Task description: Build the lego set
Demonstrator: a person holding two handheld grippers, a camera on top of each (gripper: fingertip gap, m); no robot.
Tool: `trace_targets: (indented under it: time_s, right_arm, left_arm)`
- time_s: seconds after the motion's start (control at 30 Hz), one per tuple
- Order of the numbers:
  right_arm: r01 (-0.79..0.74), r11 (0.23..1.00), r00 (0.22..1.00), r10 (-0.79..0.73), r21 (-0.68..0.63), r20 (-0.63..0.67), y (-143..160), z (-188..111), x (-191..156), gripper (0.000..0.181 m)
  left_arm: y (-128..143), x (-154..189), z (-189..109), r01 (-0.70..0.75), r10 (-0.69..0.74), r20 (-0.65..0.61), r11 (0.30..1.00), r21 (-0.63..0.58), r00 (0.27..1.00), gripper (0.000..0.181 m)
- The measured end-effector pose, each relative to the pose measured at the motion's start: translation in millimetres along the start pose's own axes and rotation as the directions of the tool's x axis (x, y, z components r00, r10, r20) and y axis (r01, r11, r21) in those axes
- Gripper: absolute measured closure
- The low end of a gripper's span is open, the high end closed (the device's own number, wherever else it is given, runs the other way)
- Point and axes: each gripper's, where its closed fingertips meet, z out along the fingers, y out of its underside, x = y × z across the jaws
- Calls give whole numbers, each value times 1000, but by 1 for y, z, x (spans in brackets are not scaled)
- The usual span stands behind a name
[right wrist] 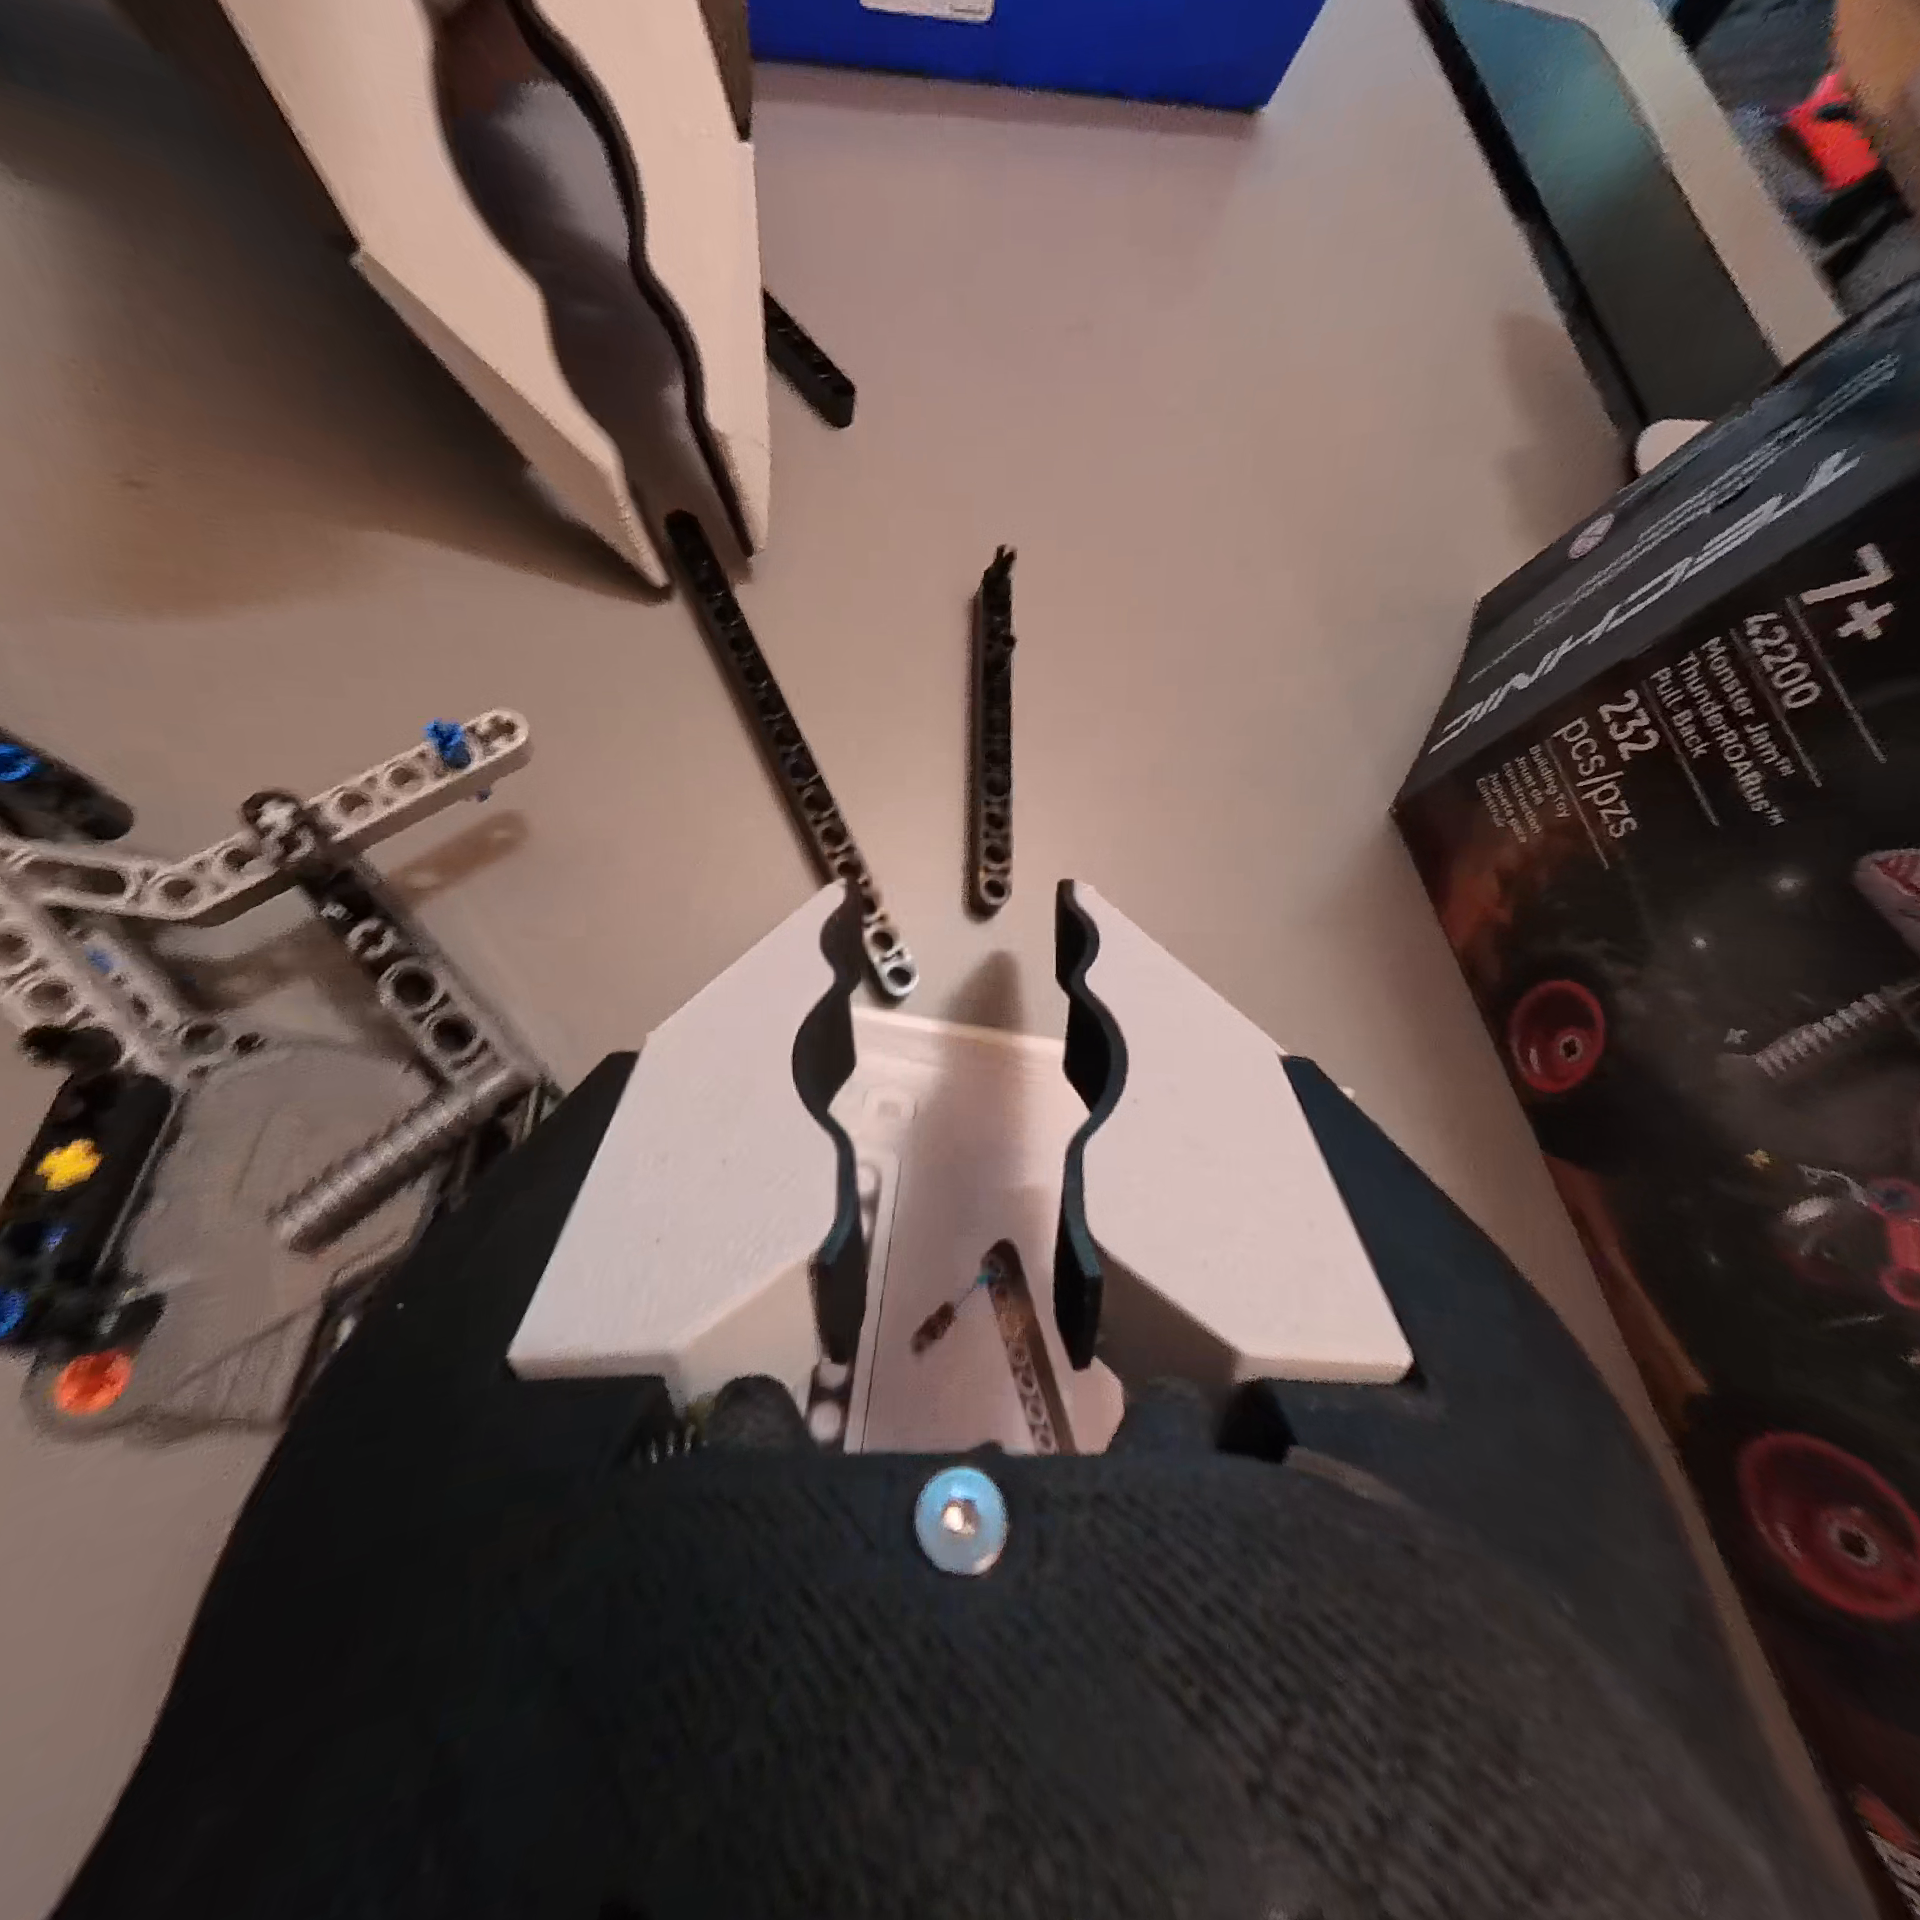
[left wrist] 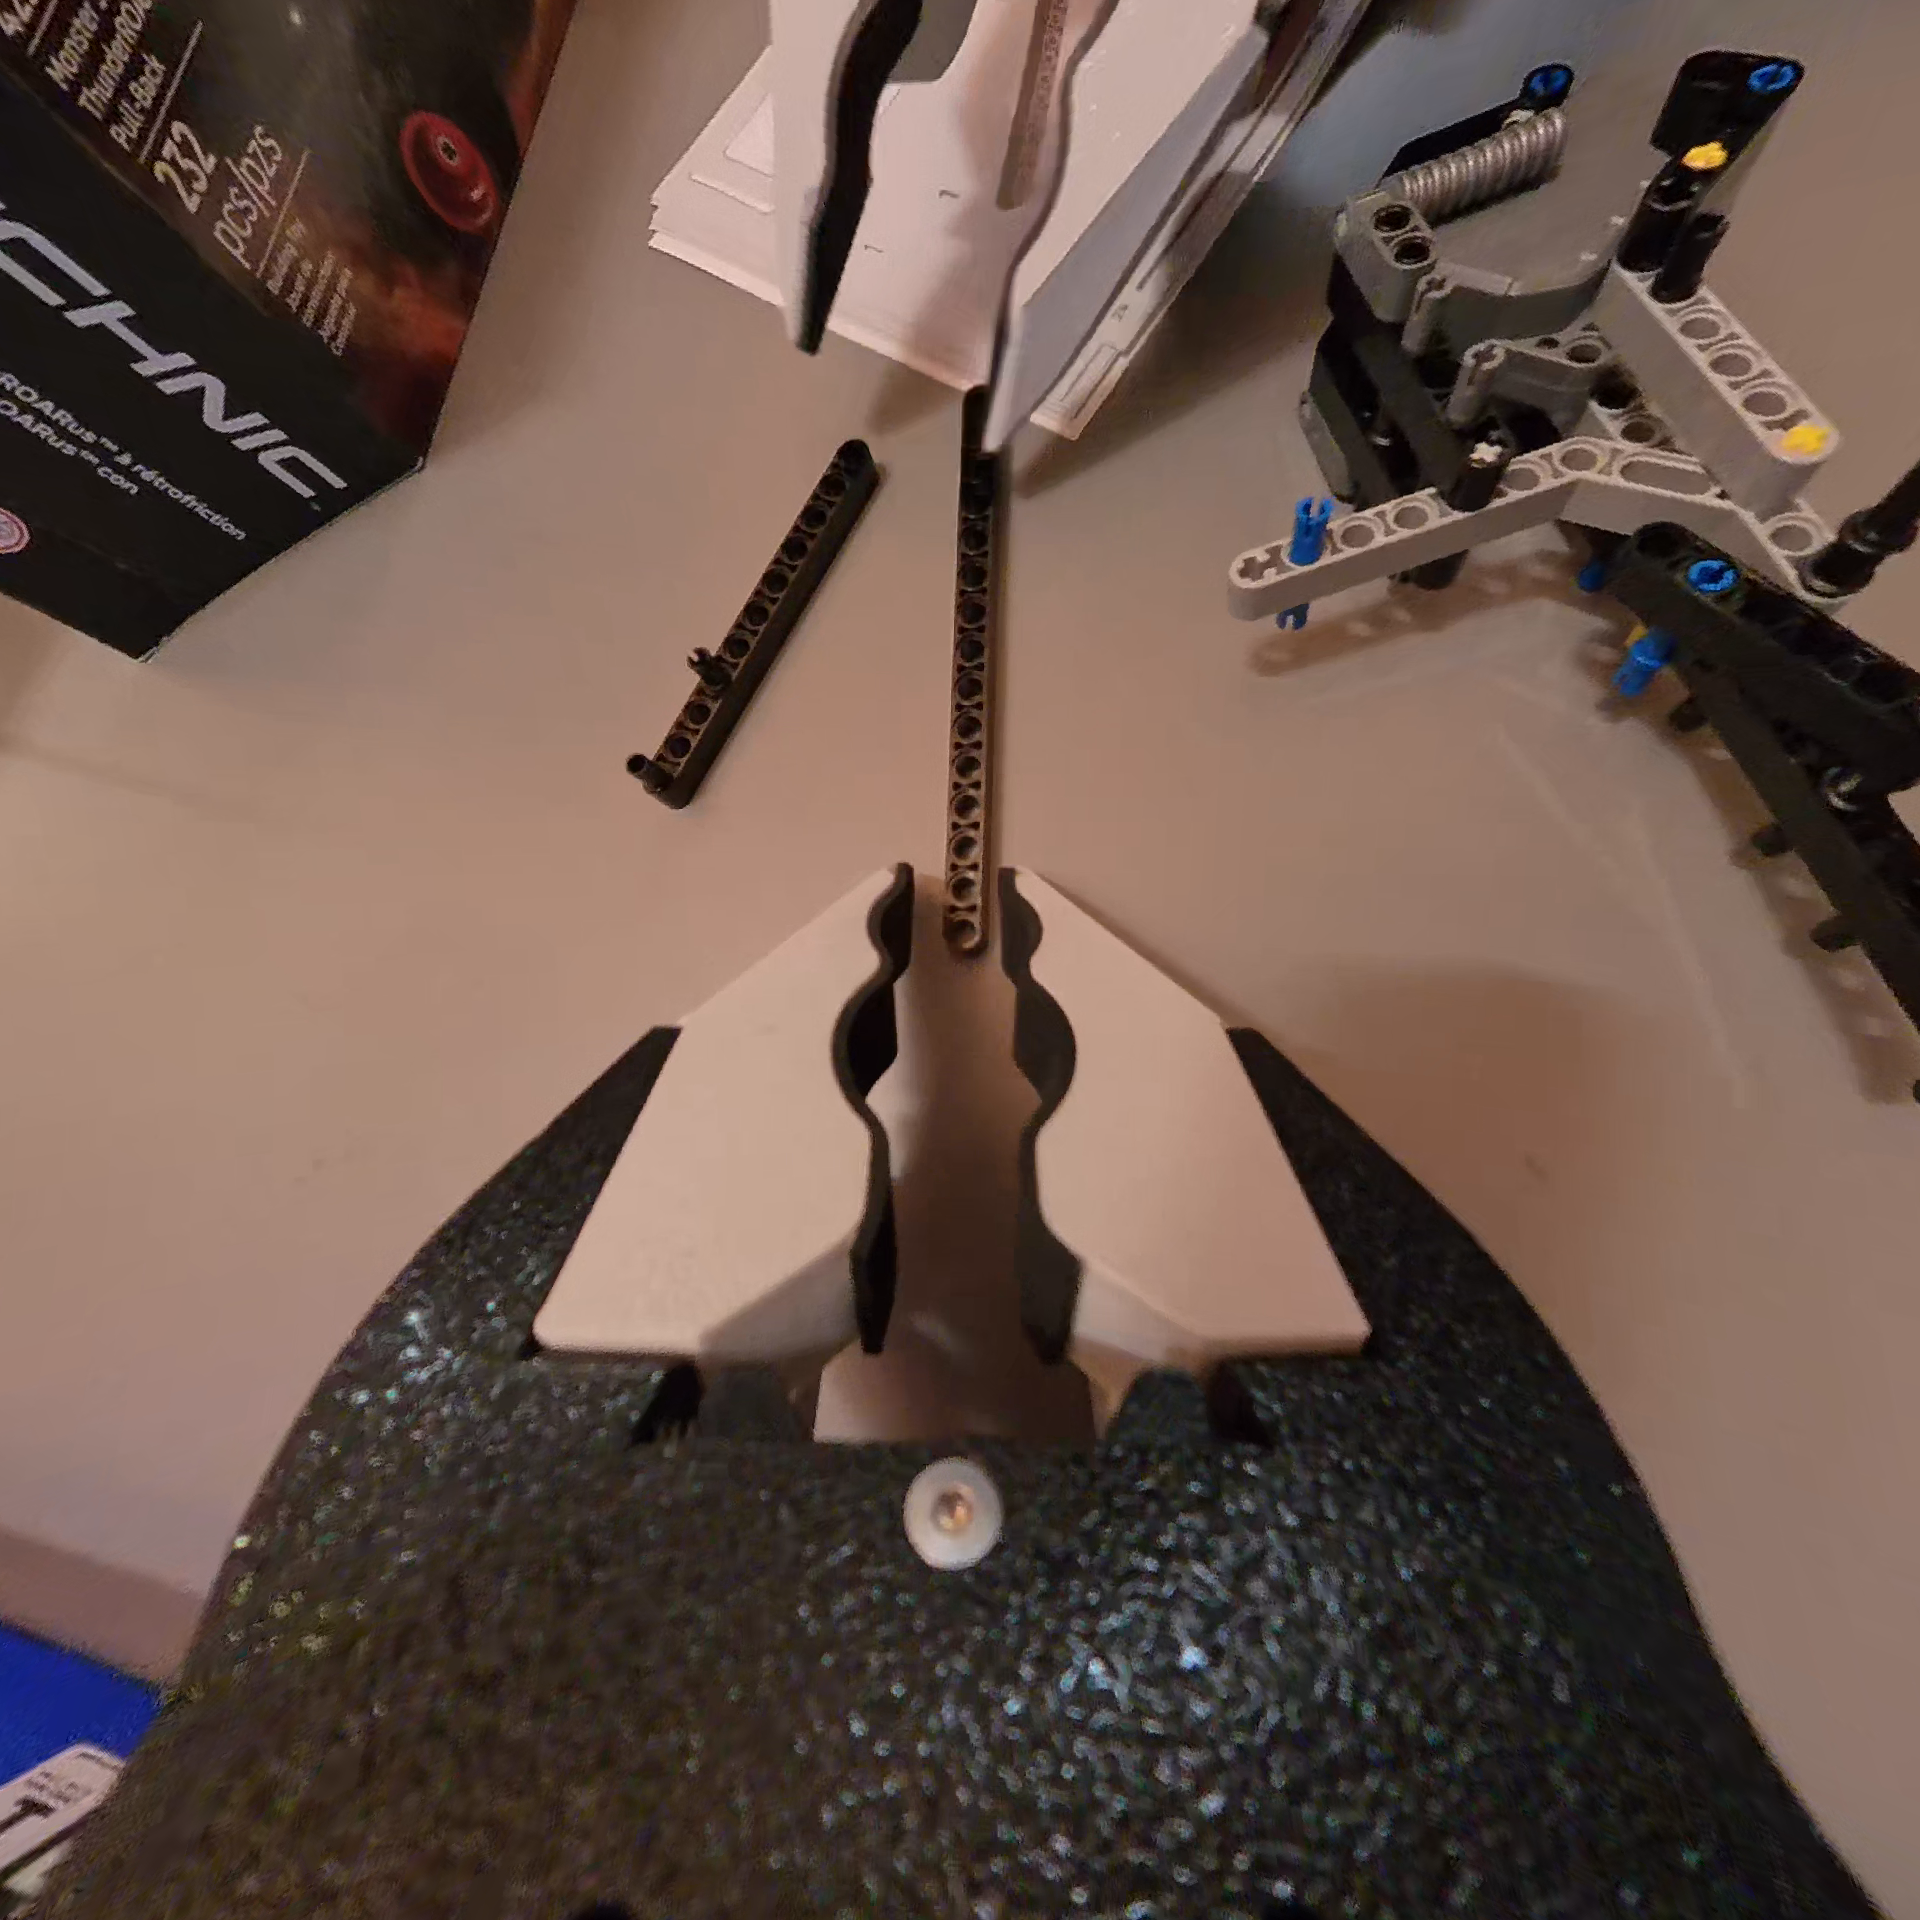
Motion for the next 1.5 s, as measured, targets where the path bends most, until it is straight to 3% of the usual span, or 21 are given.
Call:
trace_targets:
  time_s: [0.03,0.23,0.53,1.03,1.1,1.17,1.27,1.4,1.5]
  right_arm:
    - [5,1000,1000,-5,-12,15,3,-3,-1,146]
    - [-5,1000,997,6,-16,77,9,-2,-10,159]
    - [-7,1000,991,10,-28,130,14,2,-19,174]
    - [5,1000,990,-2,-25,139,14,1,-20,174]
    - [34,999,995,-35,18,94,4,-2,-16,171]
    - [22,990,996,-34,142,80,-22,-7,-14,181]
    - [177,958,983,-182,226,1,-45,-4,-12,181]
    - [333,932,931,-349,144,104,-40,12,-23,181]
    - [287,942,918,-323,173,230,-52,16,-33,181]
  left_arm:
    - [-1,0,0,-5,5,-3,1000,4,1000,169]
    - [-11,2,-5,-40,40,-3,997,64,999,181]
    - [-10,-3,-1,-15,15,14,998,55,1000,181]
    - [-7,0,1,-25,25,-9,999,49,1000,181]
    - [-7,0,2,-26,27,-9,999,47,1000,181]
    - [-7,0,2,-26,26,-9,999,47,1000,181]
    - [-6,0,1,-29,29,-7,998,49,1000,181]
    - [-7,0,1,-34,34,-1,998,46,999,181]
    - [-7,0,2,-44,43,3,998,50,999,181]
